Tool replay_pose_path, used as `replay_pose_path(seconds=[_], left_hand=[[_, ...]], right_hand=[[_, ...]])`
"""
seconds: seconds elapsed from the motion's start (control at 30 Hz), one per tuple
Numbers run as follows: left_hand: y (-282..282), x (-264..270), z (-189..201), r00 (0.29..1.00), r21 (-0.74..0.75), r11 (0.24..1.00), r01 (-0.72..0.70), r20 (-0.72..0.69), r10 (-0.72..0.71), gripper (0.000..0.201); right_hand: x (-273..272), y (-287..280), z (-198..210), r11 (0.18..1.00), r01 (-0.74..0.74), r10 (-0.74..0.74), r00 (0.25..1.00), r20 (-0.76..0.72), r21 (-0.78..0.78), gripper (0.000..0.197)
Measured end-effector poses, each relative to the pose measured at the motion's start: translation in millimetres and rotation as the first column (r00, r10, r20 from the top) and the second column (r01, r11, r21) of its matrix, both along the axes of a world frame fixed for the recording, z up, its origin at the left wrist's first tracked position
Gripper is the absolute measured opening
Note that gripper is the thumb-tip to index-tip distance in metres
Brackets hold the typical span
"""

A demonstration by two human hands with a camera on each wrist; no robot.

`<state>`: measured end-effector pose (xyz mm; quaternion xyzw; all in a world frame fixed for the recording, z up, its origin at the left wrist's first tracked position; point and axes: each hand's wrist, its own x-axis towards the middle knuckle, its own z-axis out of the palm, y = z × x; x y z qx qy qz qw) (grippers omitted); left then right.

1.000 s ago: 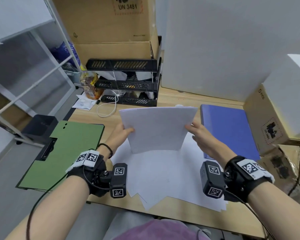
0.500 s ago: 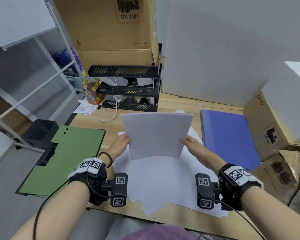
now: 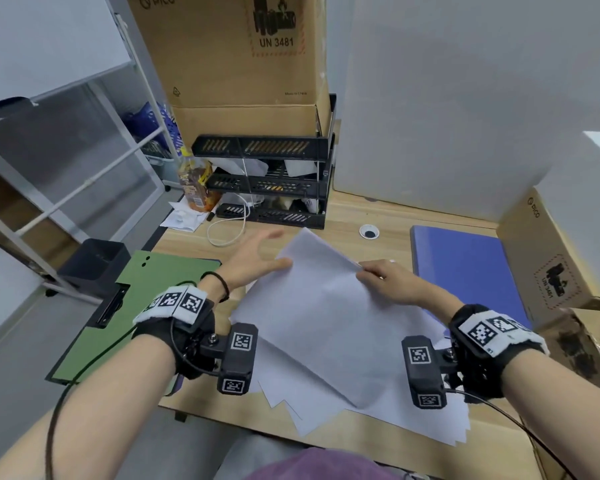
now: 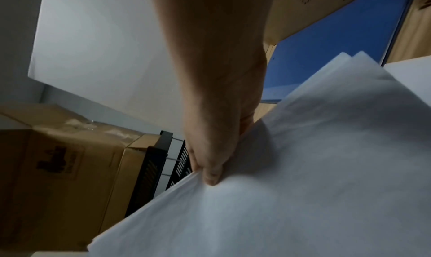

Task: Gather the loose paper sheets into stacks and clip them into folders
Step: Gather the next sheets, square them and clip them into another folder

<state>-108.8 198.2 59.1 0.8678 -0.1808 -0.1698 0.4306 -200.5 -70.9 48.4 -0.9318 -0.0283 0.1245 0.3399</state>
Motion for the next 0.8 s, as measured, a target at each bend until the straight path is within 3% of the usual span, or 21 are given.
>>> replay_pose_path(seconds=[0.07, 0.13, 0.3, 0.4, 0.5, 0.57, 0.63, 0.8], left_hand=[[-8.3, -2.4, 4.5, 0.991, 0.067, 0.992, 0.109, -0.092, -0.102, 0.033], [-12.8, -3.9, 1.9, 0.986, 0.062, 0.991, 0.116, -0.124, -0.107, 0.021], [10.2, 4.5, -11.8, 0.968, -0.060, 0.992, -0.109, -0.233, 0.092, 0.027], [27.6, 13.4, -21.6, 0.927, -0.126, 0.950, -0.286, -0.286, 0.242, 0.031], [26.5, 13.3, -27.3, 0.870, -0.256, 0.882, -0.396, -0.411, 0.272, 0.033], [16.8, 13.4, -32.0, 0.857, -0.293, 0.864, -0.410, -0.448, 0.255, 0.034], [5.2, 15.0, -28.2, 0.868, -0.328, 0.855, -0.402, -0.435, 0.240, 0.034], [-7.3, 24.9, -5.1, 0.918, -0.499, 0.791, -0.355, -0.346, 0.194, 0.020]], right_hand=[[-0.1, 7.3, -0.3, 0.999, -0.029, 0.029, 1.000, 0.002, -0.013, 0.036], [-0.6, 7.9, 1.2, 0.999, 0.011, -0.010, 1.000, -0.017, 0.038, 0.033], [-22.4, -27.6, 5.3, 0.937, 0.194, -0.108, 0.952, -0.285, 0.291, 0.016], [-40.8, -50.8, -7.6, 0.834, 0.377, -0.229, 0.901, -0.369, 0.403, 0.013], [-47.1, -55.9, -22.7, 0.731, 0.483, -0.356, 0.872, -0.336, 0.482, 0.011], [-42.8, -51.6, -23.4, 0.691, 0.488, -0.360, 0.872, -0.331, 0.533, 0.022], [-32.1, -48.1, -17.1, 0.674, 0.469, -0.367, 0.883, -0.293, 0.570, 0.032], [-10.3, -48.9, 15.5, 0.575, 0.477, -0.552, 0.826, -0.115, 0.665, 0.026]])
